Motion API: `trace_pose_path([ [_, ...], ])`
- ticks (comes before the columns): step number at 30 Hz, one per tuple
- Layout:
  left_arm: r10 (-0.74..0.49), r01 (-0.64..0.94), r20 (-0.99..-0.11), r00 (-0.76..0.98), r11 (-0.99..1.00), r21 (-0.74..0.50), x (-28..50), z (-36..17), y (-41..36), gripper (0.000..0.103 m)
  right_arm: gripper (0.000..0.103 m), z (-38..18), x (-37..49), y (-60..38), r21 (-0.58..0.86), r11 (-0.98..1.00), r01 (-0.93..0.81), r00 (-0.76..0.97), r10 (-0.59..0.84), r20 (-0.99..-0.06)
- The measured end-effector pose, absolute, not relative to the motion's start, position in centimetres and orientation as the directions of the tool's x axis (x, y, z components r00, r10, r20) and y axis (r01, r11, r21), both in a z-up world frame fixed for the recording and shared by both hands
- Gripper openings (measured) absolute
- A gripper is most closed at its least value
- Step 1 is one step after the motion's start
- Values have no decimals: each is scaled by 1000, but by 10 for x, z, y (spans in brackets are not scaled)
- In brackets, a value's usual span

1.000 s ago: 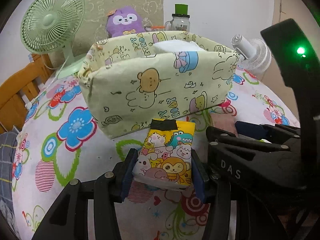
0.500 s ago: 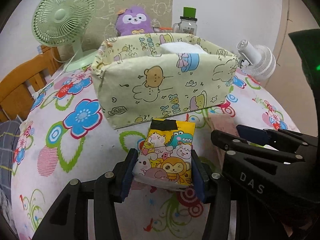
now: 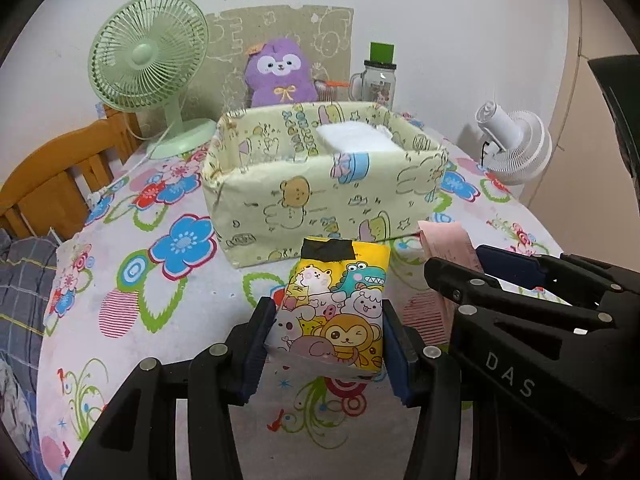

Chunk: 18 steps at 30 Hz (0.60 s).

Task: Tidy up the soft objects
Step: 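Lift the pink packet with the right tool while the left carries the yellow pack to the box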

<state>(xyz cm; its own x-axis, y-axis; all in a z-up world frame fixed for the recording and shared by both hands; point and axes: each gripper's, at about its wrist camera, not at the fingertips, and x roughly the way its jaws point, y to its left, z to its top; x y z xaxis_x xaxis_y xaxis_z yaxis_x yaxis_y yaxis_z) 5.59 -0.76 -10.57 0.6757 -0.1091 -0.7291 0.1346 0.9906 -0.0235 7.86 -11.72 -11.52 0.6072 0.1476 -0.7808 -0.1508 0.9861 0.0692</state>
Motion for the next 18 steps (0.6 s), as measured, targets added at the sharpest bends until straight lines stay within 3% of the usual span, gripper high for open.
trace_pose_path([
  [18,-98,140,-657,748,990,12,53,-54,-19,52,43,-59,72,-129,73,978,-198,684,191,-704],
])
